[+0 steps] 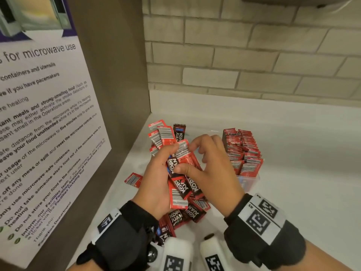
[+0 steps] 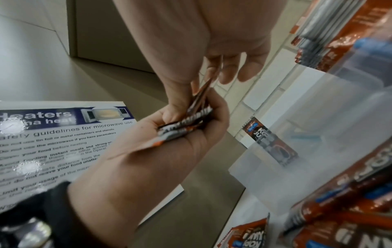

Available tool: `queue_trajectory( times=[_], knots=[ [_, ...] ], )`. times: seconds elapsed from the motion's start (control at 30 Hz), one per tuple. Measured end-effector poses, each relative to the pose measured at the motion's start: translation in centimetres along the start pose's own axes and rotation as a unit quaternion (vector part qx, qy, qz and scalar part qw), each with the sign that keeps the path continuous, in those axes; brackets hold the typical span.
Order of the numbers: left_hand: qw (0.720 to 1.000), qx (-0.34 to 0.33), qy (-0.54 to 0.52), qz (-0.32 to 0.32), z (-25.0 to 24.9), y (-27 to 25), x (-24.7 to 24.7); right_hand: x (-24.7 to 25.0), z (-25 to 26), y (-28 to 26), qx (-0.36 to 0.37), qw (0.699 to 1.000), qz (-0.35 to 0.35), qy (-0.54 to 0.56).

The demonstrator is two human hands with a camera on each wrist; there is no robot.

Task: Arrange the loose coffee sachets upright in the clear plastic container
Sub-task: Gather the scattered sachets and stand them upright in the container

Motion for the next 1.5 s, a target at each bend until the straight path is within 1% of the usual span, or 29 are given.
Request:
queue_trajectory(
  times=[0.1,0.23,0.3,0.37,0.4,0.43,0.5,0.53,0.57,0.6,0.7,0.77,0.87,0.93,0.97,1.07,1.17,1.27,1.37,1.43,1.5],
  knots=[
    [0.999,0.004,-0.023,0.022,0.4,-0.2,-0.6,-0.4,0.6,0.0,0.022,1.0,-0.001,-0.003],
    [0.999,0.017,-0.029,0.025,0.4,-0.1,-0.1,-0.1,1.4,0.3,0.079,0.992,0.008,-0.095],
    [1.0,0.012,-0.018,0.019,-0.1,0.1,0.2,0.3,1.5,0.1,0.084,0.993,0.018,-0.084],
    [1.0,-0.023,0.001,0.002,-0.8,0.4,0.5,0.7,1.3,-0.7,0.047,0.998,0.032,-0.018],
    [0.998,-0.056,0.011,-0.015,-1.3,0.7,0.5,0.8,1.2,-1.1,0.01,0.999,0.045,0.018],
    [0.995,-0.089,0.018,-0.029,-1.7,0.8,0.5,0.8,1.2,-1.4,-0.039,0.996,0.072,0.047],
    [0.988,-0.14,0.035,-0.051,-2.2,1.1,0.3,0.5,1.2,-2.1,-0.135,0.972,0.155,0.113],
    [0.985,-0.158,0.046,-0.056,-2.2,1.2,0.3,0.3,1.2,-2.3,-0.168,0.956,0.189,0.148],
    [0.982,-0.171,0.057,-0.063,-2.1,1.3,0.2,0.2,1.2,-2.4,-0.185,0.945,0.208,0.171],
    [0.98,-0.177,0.064,-0.068,-1.9,1.3,0.2,0.1,1.2,-2.3,-0.189,0.942,0.214,0.178],
    [0.981,-0.174,0.055,-0.057,-1.5,1.2,0.1,-0.1,1.1,-1.9,-0.171,0.952,0.207,0.144],
    [0.979,-0.189,0.065,-0.051,-1.5,1.1,-0.1,-0.3,1.4,-1.8,-0.158,0.954,0.225,0.12],
    [0.96,-0.26,0.092,-0.052,-1.9,0.7,-0.2,-0.6,2.0,-1.8,-0.158,0.944,0.267,0.116],
    [0.946,-0.303,0.115,-0.035,-2.2,0.3,-0.6,-0.8,2.2,-1.8,-0.154,0.934,0.303,0.109],
    [0.943,-0.31,0.124,-0.021,-2.2,0.1,-0.9,-0.9,2.2,-1.8,-0.149,0.932,0.313,0.104],
    [0.946,-0.3,0.124,0.015,-1.7,0.0,-1.2,-1.2,2.0,-1.7,-0.148,0.927,0.326,0.112],
    [0.943,-0.306,0.13,0.024,-1.8,-0.1,-1.0,-1.3,1.5,-2.1,-0.164,0.918,0.339,0.124],
    [0.935,-0.326,0.137,0.016,-2.5,0.1,-0.7,-1.1,1.1,-1.9,-0.167,0.93,0.305,0.118],
    [0.923,-0.362,0.132,0.002,-3.6,-0.1,-0.7,-1.1,0.8,-1.5,-0.173,0.938,0.282,0.106],
    [0.917,-0.377,0.131,0.005,-4.0,-0.3,-0.8,-1.1,1.0,-1.5,-0.166,0.94,0.279,0.103],
    [0.916,-0.377,0.136,0.018,-4.2,-0.2,-1.0,-1.1,1.2,-1.5,-0.156,0.944,0.272,0.1]
  ],
)
Point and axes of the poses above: each hand's wrist, its own y-axis towards the middle knuckle, its own x-axis out of the back of the hand, z = x × y, the point moved 4 cm from there along y, towards the middle knuckle, and after that the axes turned 13 degrees about -z, right-handed, at the moved point
